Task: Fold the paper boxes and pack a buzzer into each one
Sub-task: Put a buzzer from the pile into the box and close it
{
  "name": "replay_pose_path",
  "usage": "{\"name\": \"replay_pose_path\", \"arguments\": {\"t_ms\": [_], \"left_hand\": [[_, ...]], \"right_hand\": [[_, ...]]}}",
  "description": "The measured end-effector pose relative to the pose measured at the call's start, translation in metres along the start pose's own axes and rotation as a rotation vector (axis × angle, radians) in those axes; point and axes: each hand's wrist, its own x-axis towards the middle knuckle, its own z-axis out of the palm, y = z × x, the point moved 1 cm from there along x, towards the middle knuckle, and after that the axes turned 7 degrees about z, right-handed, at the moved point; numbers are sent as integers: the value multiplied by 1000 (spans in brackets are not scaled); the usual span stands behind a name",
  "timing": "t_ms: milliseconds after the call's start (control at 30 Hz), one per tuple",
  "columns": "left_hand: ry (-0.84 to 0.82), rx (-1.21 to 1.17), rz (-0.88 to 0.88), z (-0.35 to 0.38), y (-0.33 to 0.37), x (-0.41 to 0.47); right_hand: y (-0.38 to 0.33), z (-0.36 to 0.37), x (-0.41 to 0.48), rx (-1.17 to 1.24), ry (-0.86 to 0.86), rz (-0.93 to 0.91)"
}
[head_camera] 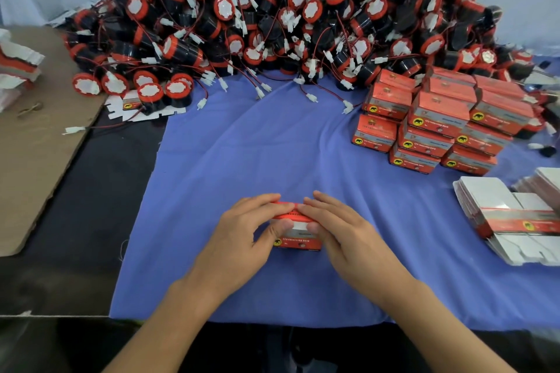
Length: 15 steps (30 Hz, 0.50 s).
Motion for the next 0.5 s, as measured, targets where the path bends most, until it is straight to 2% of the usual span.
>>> {"name": "replay_pose_path", "arguments": {"t_ms": [133, 300, 500], "left_hand": [[64, 26, 49, 0, 4, -1], [66, 44, 109, 1, 0, -10], [202, 116, 237, 10, -2, -22]], "right_hand": [[-3, -2, -1, 26, 26, -13], [0, 1, -10, 38, 3, -49], [-1, 13, -18, 42, 50, -52]]}}
